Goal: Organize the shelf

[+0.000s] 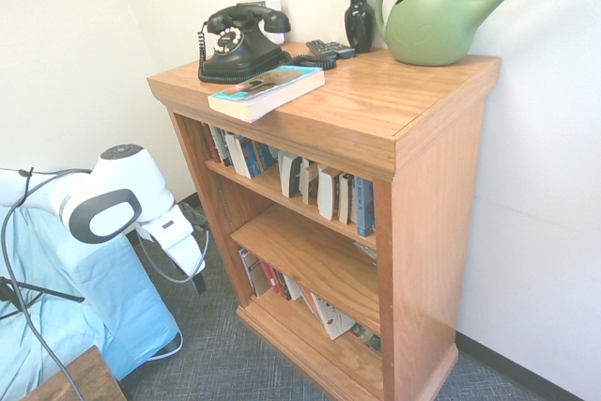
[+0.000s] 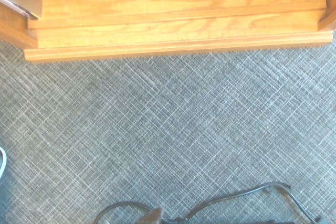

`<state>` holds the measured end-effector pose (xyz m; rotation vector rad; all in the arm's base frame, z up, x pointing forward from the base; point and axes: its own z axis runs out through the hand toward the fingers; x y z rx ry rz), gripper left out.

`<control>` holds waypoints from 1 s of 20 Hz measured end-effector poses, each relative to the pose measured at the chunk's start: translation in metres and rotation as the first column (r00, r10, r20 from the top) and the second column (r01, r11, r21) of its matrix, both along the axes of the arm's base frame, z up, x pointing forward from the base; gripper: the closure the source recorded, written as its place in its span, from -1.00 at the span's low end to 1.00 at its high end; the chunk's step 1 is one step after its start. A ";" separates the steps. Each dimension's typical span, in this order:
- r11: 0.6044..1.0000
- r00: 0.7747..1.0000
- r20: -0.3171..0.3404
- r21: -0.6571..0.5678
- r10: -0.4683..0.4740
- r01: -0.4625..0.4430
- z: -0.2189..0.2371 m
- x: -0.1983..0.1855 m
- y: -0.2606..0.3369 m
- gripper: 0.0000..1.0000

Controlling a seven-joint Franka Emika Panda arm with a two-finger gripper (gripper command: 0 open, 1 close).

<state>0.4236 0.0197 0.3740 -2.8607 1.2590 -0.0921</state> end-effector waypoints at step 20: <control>0.639 0.924 0.169 -0.763 0.342 -0.097 0.151 0.008 -0.013 -1.00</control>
